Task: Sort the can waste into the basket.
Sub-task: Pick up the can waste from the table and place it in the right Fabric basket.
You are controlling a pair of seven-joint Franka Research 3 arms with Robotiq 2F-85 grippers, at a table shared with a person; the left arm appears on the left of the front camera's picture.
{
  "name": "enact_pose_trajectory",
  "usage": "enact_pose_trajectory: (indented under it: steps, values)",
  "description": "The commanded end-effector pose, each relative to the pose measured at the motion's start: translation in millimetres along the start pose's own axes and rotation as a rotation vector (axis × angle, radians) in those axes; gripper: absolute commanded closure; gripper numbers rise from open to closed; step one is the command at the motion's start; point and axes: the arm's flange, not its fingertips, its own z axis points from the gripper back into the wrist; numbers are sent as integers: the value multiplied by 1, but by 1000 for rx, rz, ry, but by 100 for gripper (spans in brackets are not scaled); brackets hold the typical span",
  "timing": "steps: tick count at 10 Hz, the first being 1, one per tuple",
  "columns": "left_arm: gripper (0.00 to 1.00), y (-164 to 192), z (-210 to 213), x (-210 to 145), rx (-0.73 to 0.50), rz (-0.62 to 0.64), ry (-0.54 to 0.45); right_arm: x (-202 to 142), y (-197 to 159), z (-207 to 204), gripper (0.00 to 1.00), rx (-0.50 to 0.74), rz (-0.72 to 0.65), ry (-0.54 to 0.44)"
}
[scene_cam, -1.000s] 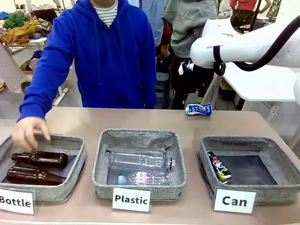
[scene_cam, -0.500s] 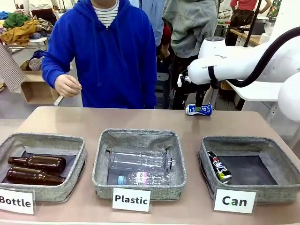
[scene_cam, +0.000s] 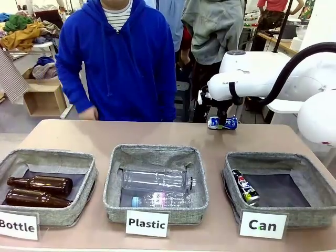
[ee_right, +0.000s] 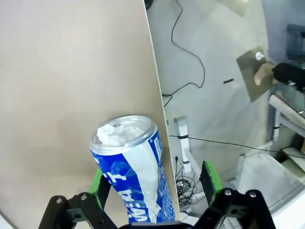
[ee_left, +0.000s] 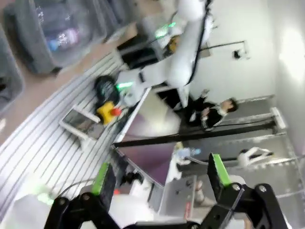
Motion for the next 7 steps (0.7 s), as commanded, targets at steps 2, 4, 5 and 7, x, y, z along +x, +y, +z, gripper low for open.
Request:
enact_pose_trajectory:
  steps: [2, 4, 5, 7]
  values:
    - [0, -7, 21, -10, -100, -23, -72, -2, -13, -2, 16, 14, 15, 3]
    - [0, -7, 21, -10, -100, -23, -72, -2, -14, -3, 76, 28, 13, 17]
    - [0, -7, 21, -10, -100, -23, -72, -2, -13, -3, 100, 33, 15, 20]
    - [0, -7, 21, -10, -100, -23, -72, -3, -14, 0, 100, 52, -6, 32]
